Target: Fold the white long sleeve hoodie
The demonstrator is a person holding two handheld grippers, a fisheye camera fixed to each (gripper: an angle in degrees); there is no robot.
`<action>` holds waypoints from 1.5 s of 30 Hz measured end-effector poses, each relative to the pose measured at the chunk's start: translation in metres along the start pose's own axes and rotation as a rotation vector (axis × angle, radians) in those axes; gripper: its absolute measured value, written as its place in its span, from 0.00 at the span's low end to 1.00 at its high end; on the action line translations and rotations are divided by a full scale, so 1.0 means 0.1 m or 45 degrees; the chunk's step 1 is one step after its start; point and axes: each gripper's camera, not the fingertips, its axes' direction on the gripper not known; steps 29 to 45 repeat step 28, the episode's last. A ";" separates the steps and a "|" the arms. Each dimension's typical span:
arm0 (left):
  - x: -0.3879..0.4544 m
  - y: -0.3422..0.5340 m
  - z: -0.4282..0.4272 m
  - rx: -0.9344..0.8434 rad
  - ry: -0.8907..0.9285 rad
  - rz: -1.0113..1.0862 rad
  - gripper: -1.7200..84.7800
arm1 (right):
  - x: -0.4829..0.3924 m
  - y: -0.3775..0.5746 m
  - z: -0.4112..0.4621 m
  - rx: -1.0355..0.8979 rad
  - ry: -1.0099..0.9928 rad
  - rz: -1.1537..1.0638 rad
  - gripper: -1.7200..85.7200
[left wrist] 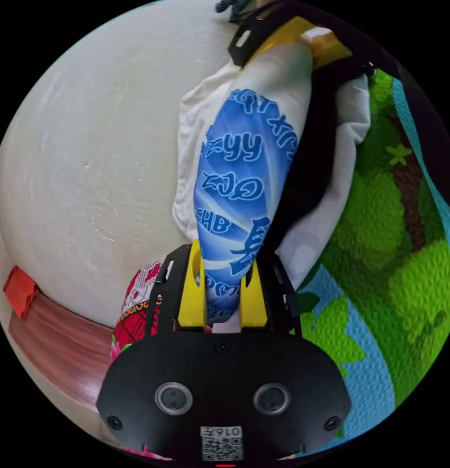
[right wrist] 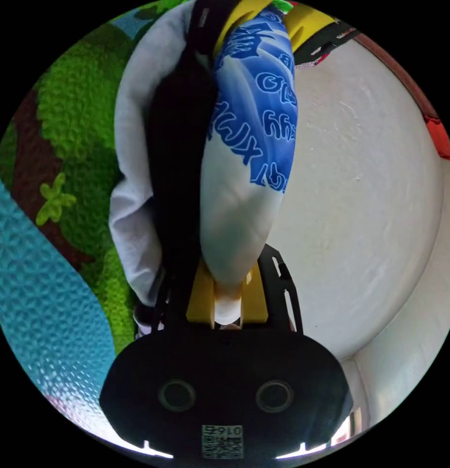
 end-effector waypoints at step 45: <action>-2.04 1.68 -3.29 0.312 1.338 -1.187 0.10 | -0.50 5.16 2.05 -0.211 -1.319 1.373 0.19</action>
